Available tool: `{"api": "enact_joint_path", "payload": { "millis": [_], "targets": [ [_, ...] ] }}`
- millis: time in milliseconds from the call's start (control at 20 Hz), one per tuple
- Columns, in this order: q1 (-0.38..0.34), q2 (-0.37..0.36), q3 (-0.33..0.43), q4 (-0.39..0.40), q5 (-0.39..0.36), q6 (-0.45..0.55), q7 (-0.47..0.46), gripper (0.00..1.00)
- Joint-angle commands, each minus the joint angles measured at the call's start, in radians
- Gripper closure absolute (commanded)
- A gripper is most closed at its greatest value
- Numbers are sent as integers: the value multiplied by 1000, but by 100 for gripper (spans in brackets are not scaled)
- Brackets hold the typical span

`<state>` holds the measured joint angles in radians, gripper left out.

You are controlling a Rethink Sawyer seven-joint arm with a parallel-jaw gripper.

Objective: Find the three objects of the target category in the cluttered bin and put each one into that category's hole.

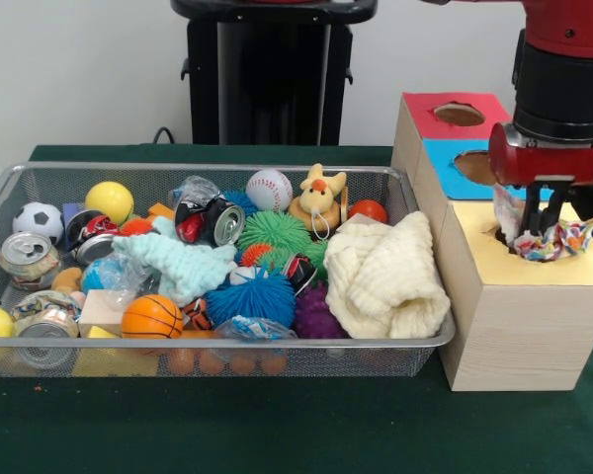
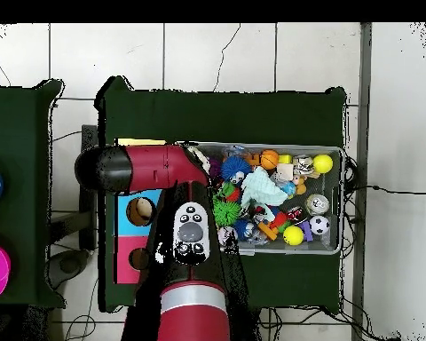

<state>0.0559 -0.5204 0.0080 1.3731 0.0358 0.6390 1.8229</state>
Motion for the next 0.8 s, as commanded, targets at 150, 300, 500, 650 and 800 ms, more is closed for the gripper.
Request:
{"api": "enact_joint_path", "payload": {
  "millis": [150, 300, 500, 650, 800],
  "targets": [
    [13, 87, 79, -28, -6, -23, 94, 100],
    [33, 104, 28, -61, -38, -35, 111, 100],
    [48, 103, -38, -74, -100, -87, 106, 100],
    [63, 103, -71, -67, -125, -121, 120, 100],
    [62, 106, -71, -55, -126, -141, 125, 100]
  ]
}}
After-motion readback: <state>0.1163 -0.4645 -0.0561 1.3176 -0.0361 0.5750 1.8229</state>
